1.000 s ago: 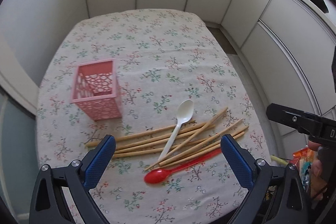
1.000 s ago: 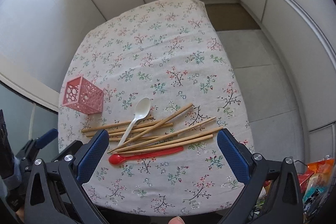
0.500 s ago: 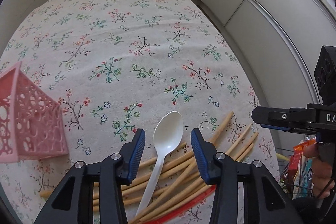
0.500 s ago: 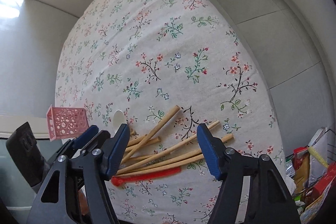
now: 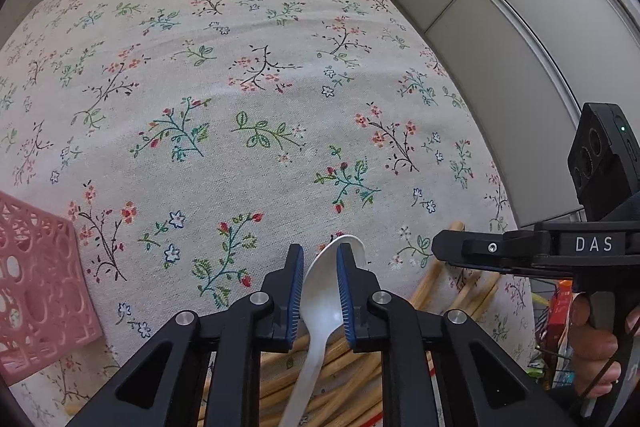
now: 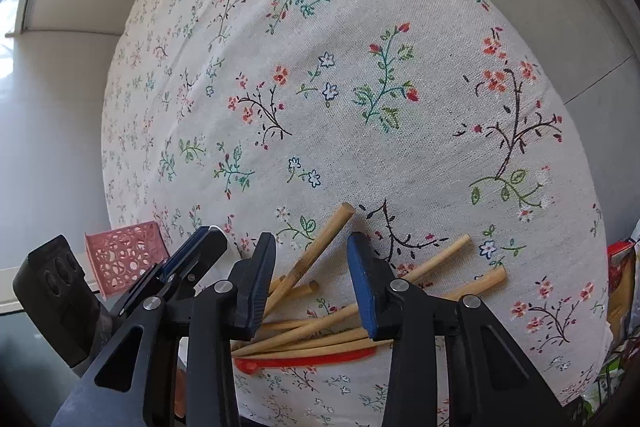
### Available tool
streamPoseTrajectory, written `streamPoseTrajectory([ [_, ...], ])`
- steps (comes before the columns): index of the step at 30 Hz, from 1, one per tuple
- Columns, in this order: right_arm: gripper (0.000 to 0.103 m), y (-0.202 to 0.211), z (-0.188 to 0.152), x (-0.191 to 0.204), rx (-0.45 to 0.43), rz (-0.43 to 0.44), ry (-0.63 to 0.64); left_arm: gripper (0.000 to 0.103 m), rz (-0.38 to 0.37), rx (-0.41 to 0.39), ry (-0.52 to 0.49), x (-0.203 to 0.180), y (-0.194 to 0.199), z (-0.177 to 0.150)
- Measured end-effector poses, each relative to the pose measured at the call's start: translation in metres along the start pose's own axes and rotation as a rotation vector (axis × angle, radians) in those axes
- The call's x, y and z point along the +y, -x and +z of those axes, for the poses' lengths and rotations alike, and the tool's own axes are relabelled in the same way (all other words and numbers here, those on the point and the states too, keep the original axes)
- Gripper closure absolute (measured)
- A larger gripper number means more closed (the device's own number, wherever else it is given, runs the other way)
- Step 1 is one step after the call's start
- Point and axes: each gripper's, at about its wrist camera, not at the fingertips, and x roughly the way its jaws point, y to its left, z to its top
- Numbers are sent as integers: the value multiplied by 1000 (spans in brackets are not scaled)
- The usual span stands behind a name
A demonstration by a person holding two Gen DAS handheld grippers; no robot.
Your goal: Organize utensils
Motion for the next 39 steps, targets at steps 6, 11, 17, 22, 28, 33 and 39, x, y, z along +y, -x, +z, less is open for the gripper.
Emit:
streamPoseTrajectory([
  [6, 92, -3, 4, -6, -16, 14, -36, 98, 15, 3, 4, 0, 1, -2],
  [11, 94, 0, 5, -12, -19, 49, -57, 101, 53, -46, -6, -3, 16, -7],
  [17, 95, 25, 2, -11, -87, 103, -71, 101, 122, -160, -31, -11, 54, -14],
  [22, 95, 54, -9, 13, -165, 153, -10, 101, 203, -298, -62, -25, 100, -23],
  [28, 96, 99, -38, 54, -326, 164, 153, 101, 234, -490, -57, -30, 168, -38],
  [33, 96, 132, -68, 86, -463, 173, 288, 101, 309, -664, -38, -25, 222, -54],
  [39, 97, 162, -94, 113, -600, 221, 380, 101, 424, -874, 37, 3, 274, -74],
])
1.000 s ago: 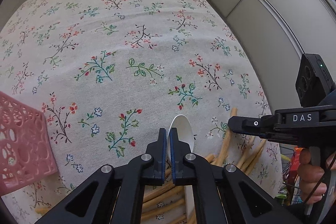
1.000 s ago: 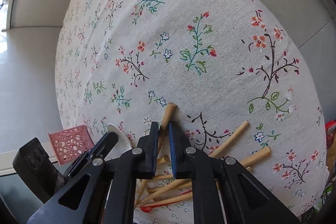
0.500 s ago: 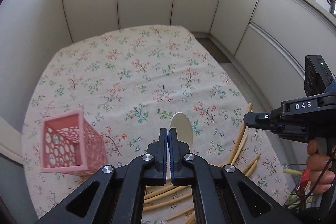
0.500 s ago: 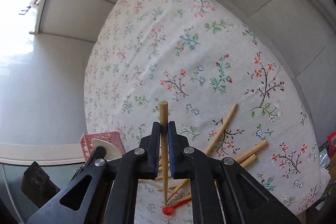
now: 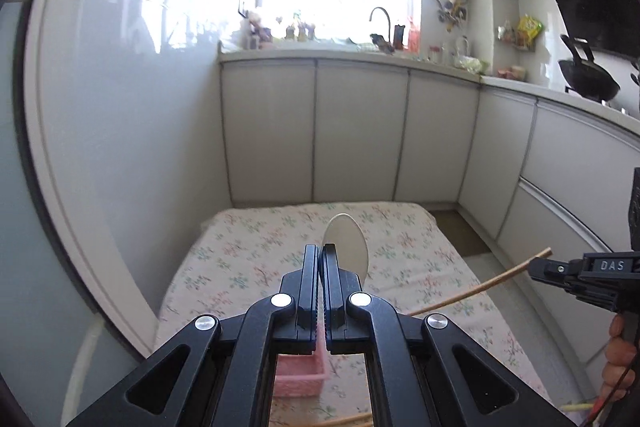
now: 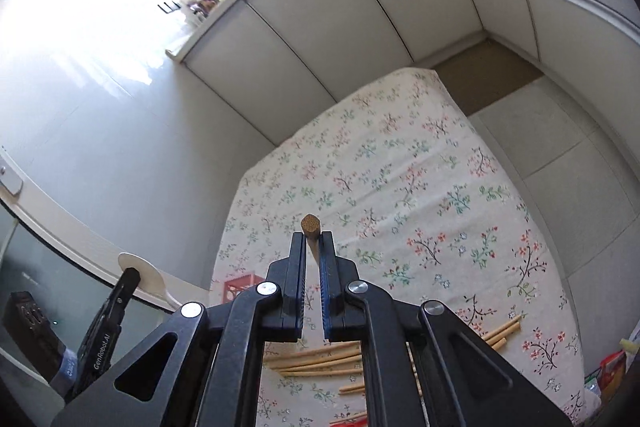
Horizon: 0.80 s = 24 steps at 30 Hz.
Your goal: Organize utensils
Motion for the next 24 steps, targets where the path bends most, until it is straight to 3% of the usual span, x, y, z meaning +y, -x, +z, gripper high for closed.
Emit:
streamPoseTrajectory([
  [1, 103, 2, 0, 5, -16, 8, 12, 101, 34, -20, 0, 7, 1, 1],
  [7, 103, 3, -2, 27, -48, 29, 59, 101, 133, -22, 33, 37, -27, -11],
  [11, 103, -8, -5, 27, -15, -1, 81, 101, 132, 12, 51, 44, -47, -19],
  [13, 103, -21, -3, 17, 47, -46, 79, 101, 115, 17, 64, 45, -44, -20],
  [15, 99, -39, -1, 3, 130, -121, 96, 101, 90, 15, 74, 46, -38, -17],
  [16, 89, -51, 0, -2, 171, -164, 123, 101, 75, 14, 79, 44, -34, -18],
  [17, 72, -66, 0, -8, 215, -210, 152, 101, 64, 13, 82, 44, -31, -17],
  [19, 55, -93, -3, -10, 293, -234, 207, 101, 54, 17, 73, 42, -27, -18],
  [24, 55, -173, -32, 1, 489, -298, 475, 101, 59, 20, 85, 50, -26, -19],
])
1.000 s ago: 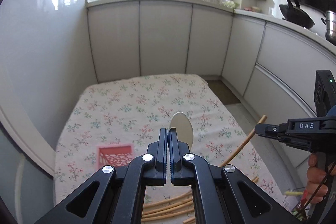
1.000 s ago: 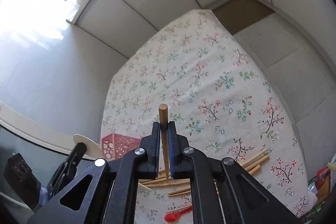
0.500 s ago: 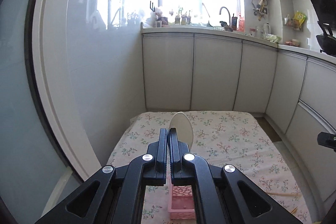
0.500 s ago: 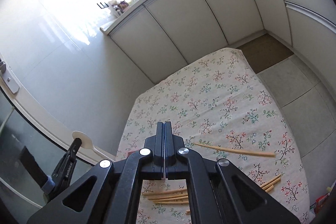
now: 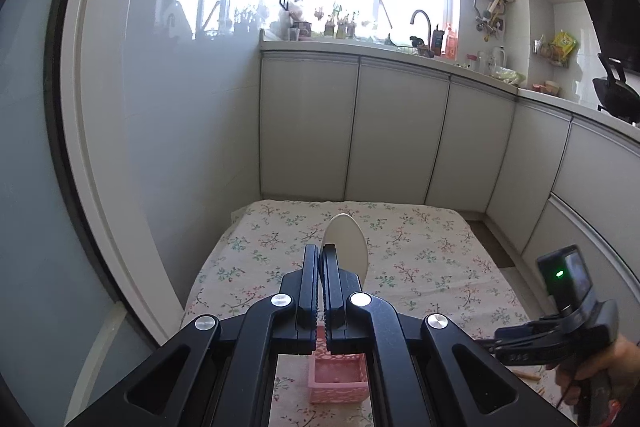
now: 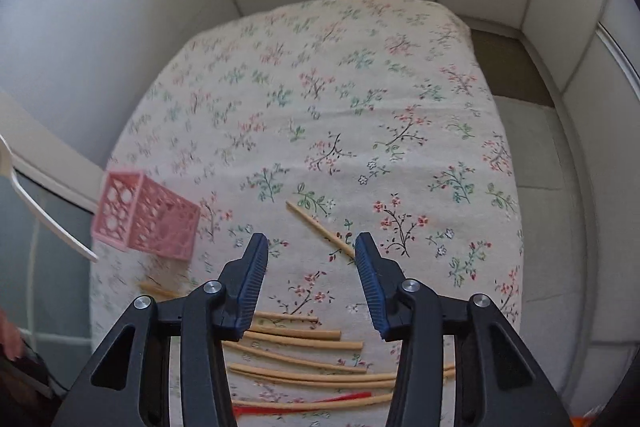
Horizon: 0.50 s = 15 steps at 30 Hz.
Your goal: Organize utensils
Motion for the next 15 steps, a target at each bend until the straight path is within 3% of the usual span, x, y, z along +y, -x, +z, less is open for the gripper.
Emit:
streamPoseTrajectory([
  [5, 59, -66, 20, 13, 90, -42, 83, 101, 38, -17, 14, 11, -8, 1],
  [9, 70, -100, 28, 19, 125, -85, 129, 101, 90, -28, 16, 19, -25, -4],
  [11, 76, -104, 31, 21, 98, -77, 151, 101, 103, -33, 26, 23, -36, -7],
  [13, 89, -104, 33, 21, 80, -66, 163, 101, 112, -42, 21, 24, -48, -12],
  [15, 91, -105, 33, 21, 61, -58, 179, 101, 112, -54, 1, 20, -58, -18],
])
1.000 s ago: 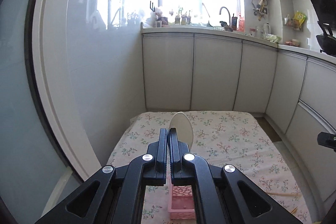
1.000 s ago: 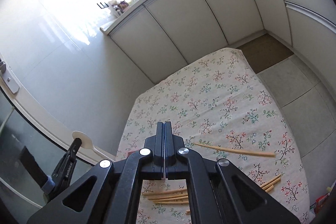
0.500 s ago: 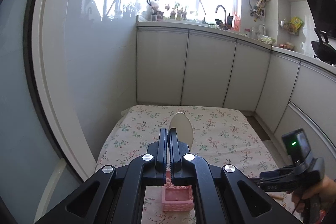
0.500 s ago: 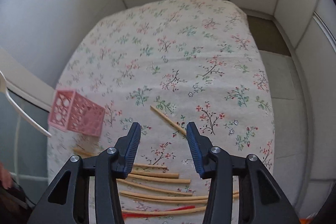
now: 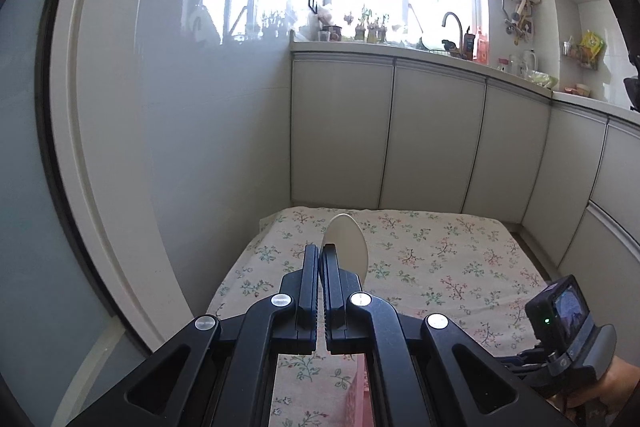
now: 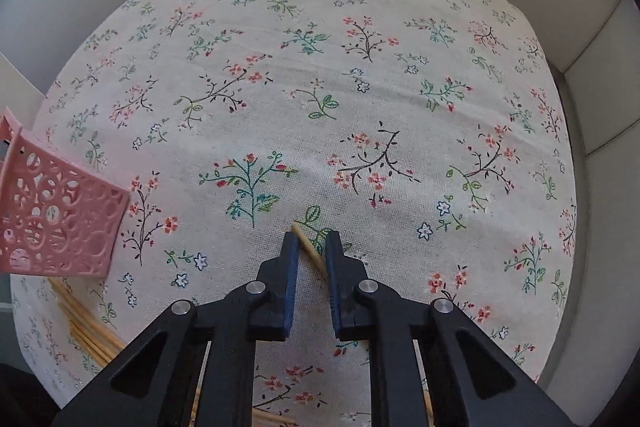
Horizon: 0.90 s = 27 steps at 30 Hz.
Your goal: Organize utensils
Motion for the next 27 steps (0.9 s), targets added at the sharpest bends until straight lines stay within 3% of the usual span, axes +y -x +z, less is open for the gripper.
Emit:
streamPoseTrajectory([
  [6, 99, 5, -3, -3, -36, -16, 6, 100, -34, 11, -121, -24, -18, -23],
  [13, 99, 46, -15, -15, -130, -29, -32, 98, -47, 117, -91, -20, -32, -27],
  [19, 99, 110, -24, -16, -277, -19, -66, 73, -96, 155, -49, -17, -25, -20],
  [24, 99, 167, -36, -7, -410, -12, -83, 57, -104, 181, -13, -11, -4, -12],
  [27, 99, 198, -39, 4, -492, -3, -90, 42, -100, 199, 9, -5, 9, -9],
])
